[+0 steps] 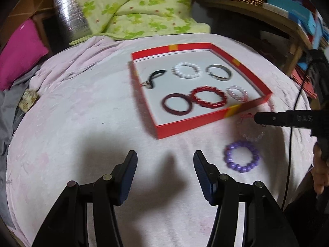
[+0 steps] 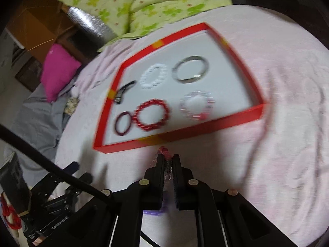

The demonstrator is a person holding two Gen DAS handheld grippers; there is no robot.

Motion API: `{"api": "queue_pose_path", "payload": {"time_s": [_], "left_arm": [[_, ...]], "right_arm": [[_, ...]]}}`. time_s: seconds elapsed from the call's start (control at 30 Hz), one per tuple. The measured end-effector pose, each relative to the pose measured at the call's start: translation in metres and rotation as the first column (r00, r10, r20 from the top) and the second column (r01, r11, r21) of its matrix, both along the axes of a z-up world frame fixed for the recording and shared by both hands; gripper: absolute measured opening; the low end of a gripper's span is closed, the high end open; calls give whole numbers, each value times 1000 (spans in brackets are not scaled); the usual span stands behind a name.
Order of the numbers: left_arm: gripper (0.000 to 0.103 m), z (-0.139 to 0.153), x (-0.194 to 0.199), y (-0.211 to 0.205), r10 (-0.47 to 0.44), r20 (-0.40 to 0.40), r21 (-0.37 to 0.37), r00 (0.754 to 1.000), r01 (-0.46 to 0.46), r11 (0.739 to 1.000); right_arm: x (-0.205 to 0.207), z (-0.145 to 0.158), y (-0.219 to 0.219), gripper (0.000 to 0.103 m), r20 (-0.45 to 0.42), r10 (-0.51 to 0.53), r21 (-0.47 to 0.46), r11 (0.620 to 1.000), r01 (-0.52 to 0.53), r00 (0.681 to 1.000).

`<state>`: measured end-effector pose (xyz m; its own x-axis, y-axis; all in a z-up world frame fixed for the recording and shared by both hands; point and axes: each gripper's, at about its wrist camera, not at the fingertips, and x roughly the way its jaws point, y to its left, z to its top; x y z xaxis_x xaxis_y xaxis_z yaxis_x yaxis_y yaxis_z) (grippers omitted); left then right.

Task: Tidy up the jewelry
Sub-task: 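Grasp the pink crystal bracelet with the right tool while the left tool grasps the purple bead bracelet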

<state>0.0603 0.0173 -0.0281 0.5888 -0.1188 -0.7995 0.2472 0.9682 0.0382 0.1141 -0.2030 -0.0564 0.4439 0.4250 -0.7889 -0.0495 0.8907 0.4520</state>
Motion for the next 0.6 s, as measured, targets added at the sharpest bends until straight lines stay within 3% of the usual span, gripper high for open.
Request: {"api": "queue_pose_path", "payload": {"time_s": [0.13, 0.3, 0.6], "left_arm": [[59, 1, -1, -20, -64, 3, -16, 998, 64, 998], [68, -2, -4, -45, -135, -4, -38, 991, 134, 990], [73, -29, -2, -71, -180, -69, 40, 981, 183, 982]], "right_arm": [[3, -12, -21, 8, -58, -51, -62, 997, 47, 997], [4, -16, -29, 8, -79, -40, -33, 999, 37, 996], [6, -23, -40, 9, -118, -49, 50, 997, 55, 992]]}}
